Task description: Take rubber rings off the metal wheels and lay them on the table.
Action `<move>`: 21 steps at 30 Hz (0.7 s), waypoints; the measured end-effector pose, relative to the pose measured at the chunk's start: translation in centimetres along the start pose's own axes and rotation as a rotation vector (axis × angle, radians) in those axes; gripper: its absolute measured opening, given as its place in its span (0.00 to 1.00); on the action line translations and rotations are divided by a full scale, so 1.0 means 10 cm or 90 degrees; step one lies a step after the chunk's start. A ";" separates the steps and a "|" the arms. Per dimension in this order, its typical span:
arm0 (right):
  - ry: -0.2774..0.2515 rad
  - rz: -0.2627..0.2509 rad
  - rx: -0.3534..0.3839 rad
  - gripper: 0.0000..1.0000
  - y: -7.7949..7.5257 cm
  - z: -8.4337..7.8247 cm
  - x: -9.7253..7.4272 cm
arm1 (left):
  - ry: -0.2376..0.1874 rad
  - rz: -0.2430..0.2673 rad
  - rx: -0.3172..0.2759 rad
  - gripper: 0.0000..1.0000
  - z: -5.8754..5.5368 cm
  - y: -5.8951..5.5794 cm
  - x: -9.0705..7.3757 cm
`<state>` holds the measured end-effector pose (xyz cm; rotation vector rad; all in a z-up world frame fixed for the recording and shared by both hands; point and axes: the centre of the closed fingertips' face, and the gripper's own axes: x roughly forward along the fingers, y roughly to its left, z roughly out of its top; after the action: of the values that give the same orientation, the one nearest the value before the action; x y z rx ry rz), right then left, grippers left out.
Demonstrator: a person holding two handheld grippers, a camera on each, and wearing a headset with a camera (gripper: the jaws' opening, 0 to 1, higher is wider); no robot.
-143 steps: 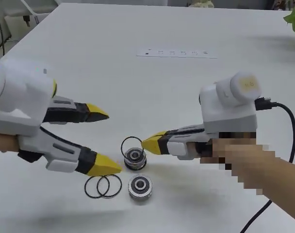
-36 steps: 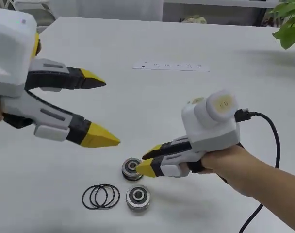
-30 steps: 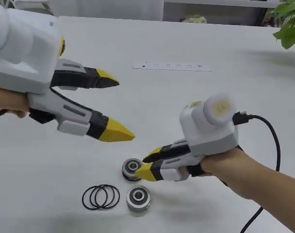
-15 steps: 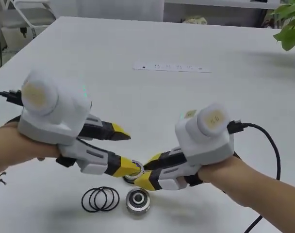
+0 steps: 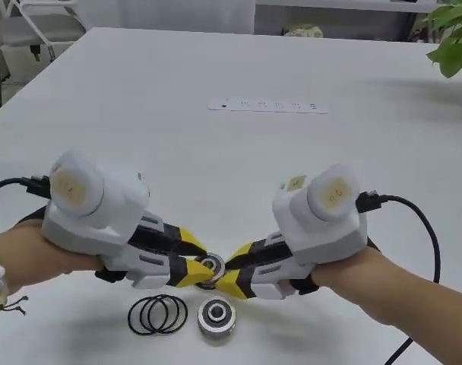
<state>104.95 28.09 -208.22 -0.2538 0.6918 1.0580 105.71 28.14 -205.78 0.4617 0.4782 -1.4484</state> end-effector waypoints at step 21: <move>-0.019 -0.011 0.077 0.00 -0.09 0.01 -0.05 | -0.017 0.009 0.024 0.07 -0.03 -0.01 -0.02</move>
<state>105.57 27.37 -207.94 -0.1391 0.7218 0.9987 105.60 28.46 -205.87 0.4743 0.4260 -1.4500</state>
